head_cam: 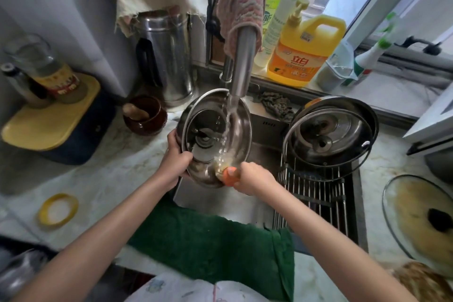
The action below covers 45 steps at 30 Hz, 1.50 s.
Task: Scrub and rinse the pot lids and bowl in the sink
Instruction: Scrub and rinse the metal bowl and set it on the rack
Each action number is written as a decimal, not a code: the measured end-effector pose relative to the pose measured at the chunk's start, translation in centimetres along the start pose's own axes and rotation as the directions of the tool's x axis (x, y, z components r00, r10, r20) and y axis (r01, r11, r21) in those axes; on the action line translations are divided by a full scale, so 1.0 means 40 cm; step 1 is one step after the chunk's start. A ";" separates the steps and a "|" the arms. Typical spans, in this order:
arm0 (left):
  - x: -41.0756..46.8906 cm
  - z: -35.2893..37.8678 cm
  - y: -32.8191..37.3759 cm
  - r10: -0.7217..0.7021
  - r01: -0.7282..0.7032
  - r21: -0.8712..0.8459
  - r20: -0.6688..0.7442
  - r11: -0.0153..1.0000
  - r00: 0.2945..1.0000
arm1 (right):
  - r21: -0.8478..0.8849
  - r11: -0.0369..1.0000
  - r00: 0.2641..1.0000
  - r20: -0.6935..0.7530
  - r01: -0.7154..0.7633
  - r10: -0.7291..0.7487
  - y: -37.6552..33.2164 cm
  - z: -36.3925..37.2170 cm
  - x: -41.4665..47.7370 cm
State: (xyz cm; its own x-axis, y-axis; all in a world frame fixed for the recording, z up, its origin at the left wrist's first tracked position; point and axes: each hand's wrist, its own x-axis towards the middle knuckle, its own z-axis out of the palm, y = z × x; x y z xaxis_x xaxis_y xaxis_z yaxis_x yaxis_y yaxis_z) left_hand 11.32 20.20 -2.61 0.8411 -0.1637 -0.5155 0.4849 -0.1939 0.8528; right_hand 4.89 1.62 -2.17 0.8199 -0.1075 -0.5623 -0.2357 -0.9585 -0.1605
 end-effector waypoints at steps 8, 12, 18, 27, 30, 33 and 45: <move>-0.011 0.005 0.000 0.033 -0.033 -0.005 0.024 0.999 0.999 | 0.393 0.920 0.975 0.204 0.001 -0.088 0.026 -0.003 0.002; -0.014 0.000 0.010 0.040 -0.040 -0.006 0.024 0.999 0.999 | 0.614 0.779 0.932 0.341 -0.124 -0.121 0.069 -0.010 0.012; -0.024 -0.029 0.017 -0.077 0.075 0.020 0.089 0.997 0.993 | 0.247 0.969 0.937 0.344 -0.023 -0.066 0.089 -0.073 0.028; -0.023 -0.034 0.034 -0.281 0.270 0.081 0.168 0.959 0.945 | -0.600 0.768 0.680 -0.467 0.225 -0.565 0.060 -0.191 0.088; -0.019 -0.028 0.043 -0.295 0.295 0.032 0.190 0.955 0.936 | -0.711 0.667 0.633 -0.415 0.223 -0.653 0.065 -0.155 0.083; -0.019 -0.025 0.048 -0.288 0.296 -0.011 0.193 0.955 0.938 | -0.507 0.859 0.890 -0.356 0.072 -0.285 0.097 -0.125 0.067; -0.028 -0.054 0.026 -0.227 0.262 -0.139 0.223 0.955 0.948 | 0.063 0.980 0.961 -0.220 0.188 -0.170 0.012 0.014 -0.023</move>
State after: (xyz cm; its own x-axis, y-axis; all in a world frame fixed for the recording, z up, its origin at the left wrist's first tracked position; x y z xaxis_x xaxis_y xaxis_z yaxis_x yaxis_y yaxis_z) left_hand 11.40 22.26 -0.95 0.6337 -0.3266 -0.7012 0.7165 -0.0939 0.6913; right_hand 3.75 1.41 -2.18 0.9424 0.0019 -0.3344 -0.1096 -0.9430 -0.3142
